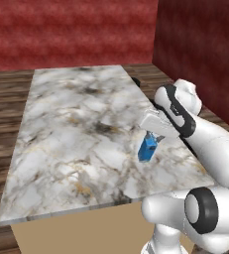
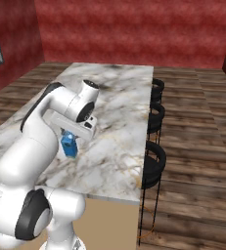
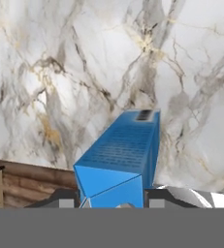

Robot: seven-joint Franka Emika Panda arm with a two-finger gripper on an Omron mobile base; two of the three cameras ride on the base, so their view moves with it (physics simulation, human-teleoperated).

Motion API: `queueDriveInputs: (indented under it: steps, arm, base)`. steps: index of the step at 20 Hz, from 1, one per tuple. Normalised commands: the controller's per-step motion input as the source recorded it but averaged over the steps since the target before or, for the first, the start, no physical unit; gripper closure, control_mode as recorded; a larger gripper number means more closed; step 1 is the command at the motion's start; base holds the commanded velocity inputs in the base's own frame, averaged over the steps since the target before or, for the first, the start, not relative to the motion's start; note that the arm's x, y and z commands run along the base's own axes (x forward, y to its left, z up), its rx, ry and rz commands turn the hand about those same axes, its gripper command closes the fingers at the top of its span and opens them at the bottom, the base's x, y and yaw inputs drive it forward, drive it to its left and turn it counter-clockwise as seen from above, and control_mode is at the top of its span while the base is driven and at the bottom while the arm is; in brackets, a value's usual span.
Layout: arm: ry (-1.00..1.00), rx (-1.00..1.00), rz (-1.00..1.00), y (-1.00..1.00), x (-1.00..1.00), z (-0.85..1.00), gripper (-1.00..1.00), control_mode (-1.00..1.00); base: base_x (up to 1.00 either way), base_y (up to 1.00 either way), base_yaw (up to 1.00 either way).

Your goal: Move the drinks to the dining counter.

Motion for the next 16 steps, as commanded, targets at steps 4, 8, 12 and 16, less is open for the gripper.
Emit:
queueDriveInputs:
  steps: [4, 8, 12, 16]
  arm:
    - [0.01, 0.00, -0.04, 0.00, 0.22, -0.39, 1.00, -1.00]
    - [0.01, -0.01, -0.03, 0.00, 0.21, -0.37, 1.00, -1.00]
    - [0.02, 0.00, -0.03, 0.00, 0.19, -0.28, 1.00, -1.00]
    - [0.02, 0.00, -0.03, 0.00, 0.18, -0.28, 1.00, -1.00]
  base:
    - [0.00, 0.00, 0.00]
    - [0.00, 0.00, 0.00]
    - [0.00, 0.00, 0.00]
    - [0.00, 0.00, 0.00]
